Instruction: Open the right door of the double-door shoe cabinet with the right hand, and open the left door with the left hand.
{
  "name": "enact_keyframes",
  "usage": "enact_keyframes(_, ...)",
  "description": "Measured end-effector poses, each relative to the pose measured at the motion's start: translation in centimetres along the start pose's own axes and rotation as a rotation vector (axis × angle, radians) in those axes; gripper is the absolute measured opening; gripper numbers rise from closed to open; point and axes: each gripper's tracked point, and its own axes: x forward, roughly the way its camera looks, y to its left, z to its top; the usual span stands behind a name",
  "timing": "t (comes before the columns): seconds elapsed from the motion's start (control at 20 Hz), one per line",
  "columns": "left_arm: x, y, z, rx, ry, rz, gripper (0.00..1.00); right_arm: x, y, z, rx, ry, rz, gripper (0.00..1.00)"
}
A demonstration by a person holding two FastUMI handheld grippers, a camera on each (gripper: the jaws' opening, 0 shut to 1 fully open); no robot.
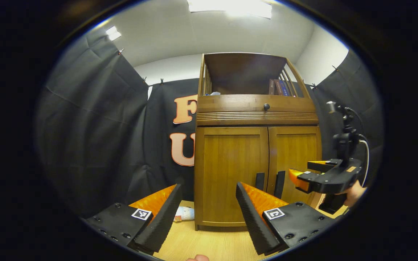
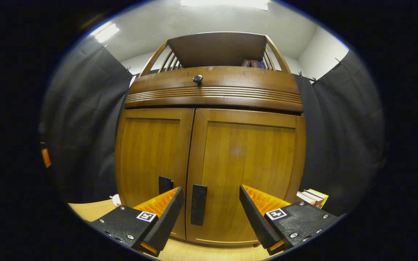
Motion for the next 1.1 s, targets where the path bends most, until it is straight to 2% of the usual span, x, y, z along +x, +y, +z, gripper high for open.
enact_keyframes(0.05, 0.0, 0.2, -0.1, 0.003, 0.004, 0.002, 0.96, 1.2, 0.4, -0.7, -0.008, 0.010, 0.005, 0.98)
enact_keyframes(0.15, 0.0, 0.7, -0.4, -0.003, 0.009, 0.012, 0.95, 3.0, 1.0, -1.9, -0.024, 0.031, 0.012, 0.98)
enact_keyframes(0.2, 0.1, 1.1, -0.6, -0.010, 0.013, 0.018, 0.96, 3.4, 1.3, -2.4, -0.025, 0.036, 0.018, 0.94)
enact_keyframes(0.35, -0.1, 2.0, -0.9, -0.011, 0.017, 0.039, 0.94, 4.8, 2.5, -3.4, 0.013, 0.053, 0.024, 0.92)
enact_keyframes(0.4, -0.1, 2.4, -0.9, -0.004, 0.015, 0.048, 0.94, 5.3, 2.7, -3.7, 0.031, 0.057, 0.018, 0.94)
enact_keyframes(0.65, 0.2, 4.4, -0.8, 0.003, 0.014, 0.084, 0.94, 7.4, 2.6, -4.9, 0.105, 0.093, -0.003, 0.87)
enact_keyframes(0.8, 0.1, 4.8, -0.9, 0.005, 0.015, 0.098, 0.96, 8.5, 2.3, -5.6, 0.140, 0.117, -0.014, 0.64)
enact_keyframes(0.85, 0.1, 4.9, -1.0, 0.003, 0.016, 0.099, 0.94, 8.4, 1.9, -5.5, 0.135, 0.109, -0.034, 0.58)
enact_keyframes(1.0, 0.0, 5.1, -1.0, 0.001, 0.017, 0.103, 0.94, 8.6, 2.3, -5.6, 0.099, 0.084, -0.029, 0.48)
enact_keyframes(1.05, 0.1, 5.1, -1.1, -0.002, 0.019, 0.104, 0.94, 8.4, 2.4, -5.7, 0.086, 0.082, -0.027, 0.38)
enact_keyframes(1.1, 0.1, 5.1, -1.2, -0.006, 0.023, 0.103, 0.99, 8.6, 2.4, -5.7, 0.092, 0.083, -0.026, 0.36)
